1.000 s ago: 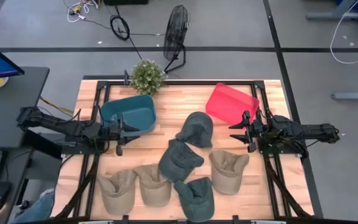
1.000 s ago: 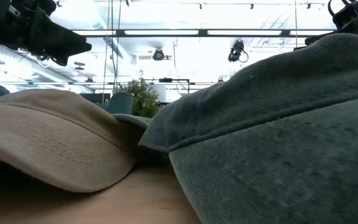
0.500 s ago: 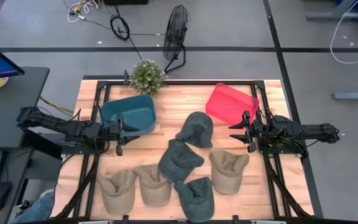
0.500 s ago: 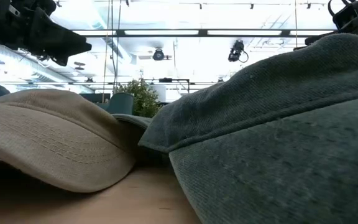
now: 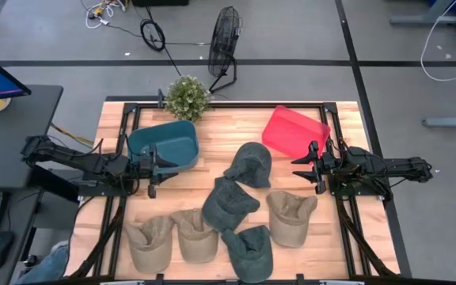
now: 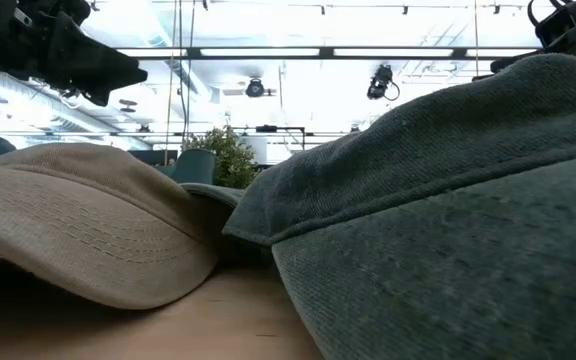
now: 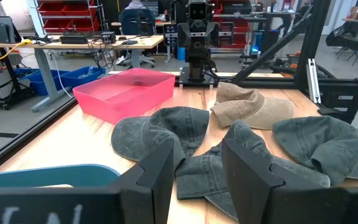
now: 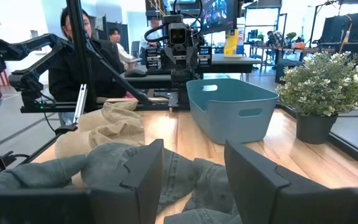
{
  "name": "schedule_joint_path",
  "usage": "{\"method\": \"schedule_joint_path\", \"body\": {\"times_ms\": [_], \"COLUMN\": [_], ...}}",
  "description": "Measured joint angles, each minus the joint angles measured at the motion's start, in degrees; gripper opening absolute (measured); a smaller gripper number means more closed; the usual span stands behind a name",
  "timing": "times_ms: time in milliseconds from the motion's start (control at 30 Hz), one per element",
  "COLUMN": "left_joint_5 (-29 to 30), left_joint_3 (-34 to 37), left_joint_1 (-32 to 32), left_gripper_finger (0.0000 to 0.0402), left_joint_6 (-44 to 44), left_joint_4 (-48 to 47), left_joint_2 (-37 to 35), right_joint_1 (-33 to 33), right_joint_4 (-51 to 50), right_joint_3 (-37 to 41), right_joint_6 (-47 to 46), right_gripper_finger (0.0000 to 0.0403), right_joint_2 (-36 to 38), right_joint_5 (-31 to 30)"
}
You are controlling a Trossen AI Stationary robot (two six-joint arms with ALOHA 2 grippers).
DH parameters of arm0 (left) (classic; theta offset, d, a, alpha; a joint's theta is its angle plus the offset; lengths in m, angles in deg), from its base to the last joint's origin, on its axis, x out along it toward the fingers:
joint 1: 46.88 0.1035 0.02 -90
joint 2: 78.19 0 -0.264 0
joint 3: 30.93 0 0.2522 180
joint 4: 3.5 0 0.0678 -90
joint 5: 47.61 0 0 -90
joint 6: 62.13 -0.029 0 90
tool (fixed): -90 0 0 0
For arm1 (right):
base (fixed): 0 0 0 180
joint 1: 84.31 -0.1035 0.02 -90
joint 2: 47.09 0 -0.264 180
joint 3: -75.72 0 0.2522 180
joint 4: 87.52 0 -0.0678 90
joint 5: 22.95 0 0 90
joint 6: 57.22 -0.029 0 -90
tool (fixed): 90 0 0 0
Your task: Pick & Place hat
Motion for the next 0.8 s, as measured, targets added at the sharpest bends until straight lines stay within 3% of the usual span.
{"method": "schedule_joint_path", "body": {"times_ms": [800], "left_joint_5": [-0.1], "left_joint_3": [-0.2], "left_joint_1": [0.4], "left_gripper_finger": [0.0138], "left_joint_6": [3.3], "left_joint_4": [2.3], "left_joint_2": [0.0], "right_joint_1": [0.0], "right_joint_4": [3.0], "right_joint_3": [0.0], "right_joint_6": [0.5], "right_gripper_finger": [0.0173], "right_joint_2": [0.0], "right_joint_5": [0.0]}}
